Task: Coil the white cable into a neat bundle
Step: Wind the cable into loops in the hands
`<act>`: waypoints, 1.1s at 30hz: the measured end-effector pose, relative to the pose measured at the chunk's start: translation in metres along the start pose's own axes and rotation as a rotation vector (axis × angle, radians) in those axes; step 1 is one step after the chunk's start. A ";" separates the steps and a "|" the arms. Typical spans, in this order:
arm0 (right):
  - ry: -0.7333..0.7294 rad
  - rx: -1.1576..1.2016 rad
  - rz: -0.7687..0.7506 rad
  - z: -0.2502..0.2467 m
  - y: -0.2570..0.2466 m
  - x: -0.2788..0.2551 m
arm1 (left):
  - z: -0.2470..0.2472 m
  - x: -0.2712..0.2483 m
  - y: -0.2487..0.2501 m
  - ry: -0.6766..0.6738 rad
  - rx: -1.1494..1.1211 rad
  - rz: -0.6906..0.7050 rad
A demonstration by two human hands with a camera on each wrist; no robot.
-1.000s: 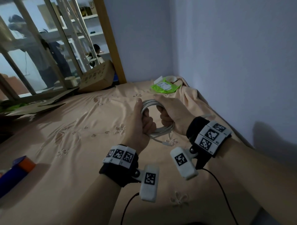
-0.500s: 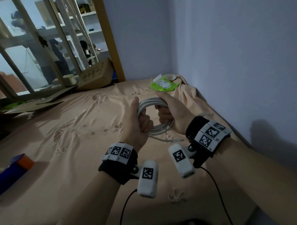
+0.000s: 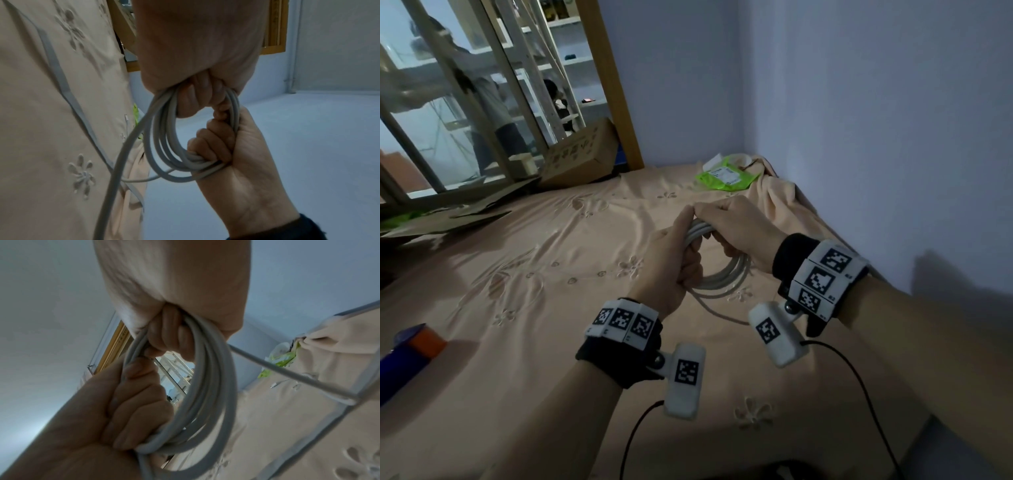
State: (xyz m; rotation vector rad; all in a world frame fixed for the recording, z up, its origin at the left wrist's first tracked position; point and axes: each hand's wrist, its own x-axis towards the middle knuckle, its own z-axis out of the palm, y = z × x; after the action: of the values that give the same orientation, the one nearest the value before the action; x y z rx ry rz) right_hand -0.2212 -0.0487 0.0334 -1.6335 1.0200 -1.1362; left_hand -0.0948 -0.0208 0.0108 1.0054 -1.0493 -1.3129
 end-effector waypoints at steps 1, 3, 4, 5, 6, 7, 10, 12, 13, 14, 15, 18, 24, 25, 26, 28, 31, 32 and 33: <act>0.004 0.015 -0.003 0.000 0.000 0.000 | 0.000 0.001 0.001 0.021 -0.030 0.004; -0.001 0.029 -0.011 -0.003 0.000 0.001 | -0.001 0.002 0.004 0.089 -0.096 0.004; -0.002 0.024 -0.010 -0.006 0.001 0.002 | -0.002 0.004 0.006 0.130 -0.128 0.011; 0.005 0.011 -0.008 -0.009 0.002 0.003 | -0.005 0.006 0.008 0.168 -0.155 0.029; 0.021 0.000 -0.001 -0.013 0.005 0.005 | -0.008 0.008 0.011 0.194 -0.180 0.056; 0.043 -0.002 0.010 -0.016 0.008 0.006 | -0.012 0.010 0.014 0.209 -0.202 0.084; 0.111 -0.008 0.054 -0.025 0.021 0.006 | -0.023 0.016 0.022 0.264 -0.261 0.147; 0.162 -0.065 0.073 -0.029 0.034 0.004 | -0.026 0.017 0.027 0.303 -0.321 0.180; 0.179 -0.054 0.092 -0.029 0.040 0.002 | -0.027 0.017 0.029 0.316 -0.357 0.191; 0.183 0.004 0.123 -0.026 0.045 0.000 | -0.027 0.017 0.030 0.325 -0.388 0.194; 0.180 0.111 0.159 -0.022 0.048 -0.001 | -0.025 0.017 0.030 0.331 -0.411 0.189; 0.184 0.515 0.262 -0.002 0.046 -0.001 | -0.019 0.015 0.025 0.324 -0.439 0.158; 0.268 0.838 0.264 0.010 0.016 0.008 | -0.010 0.011 0.012 0.286 -0.388 0.114; 0.257 0.824 0.272 0.010 0.011 0.009 | -0.008 0.011 0.010 0.271 -0.383 0.108; 0.241 0.811 0.277 0.010 0.007 0.010 | -0.006 0.011 0.009 0.252 -0.378 0.102; 0.205 0.765 0.269 0.012 -0.001 0.010 | -0.001 0.010 0.007 0.216 -0.360 0.088; 0.203 0.538 0.259 0.013 -0.007 0.010 | 0.003 0.008 0.005 0.165 -0.319 0.068; 0.209 0.488 0.258 0.013 -0.007 0.010 | 0.003 0.007 0.004 0.147 -0.299 0.057; 0.205 0.457 0.256 0.012 -0.006 0.009 | 0.002 0.006 0.003 0.130 -0.274 0.039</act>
State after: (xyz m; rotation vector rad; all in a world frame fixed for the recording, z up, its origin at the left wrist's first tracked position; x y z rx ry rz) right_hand -0.2065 -0.0525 0.0391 -1.0135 0.9760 -1.2655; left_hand -0.0961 -0.0266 0.0148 0.8465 -0.7632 -1.3000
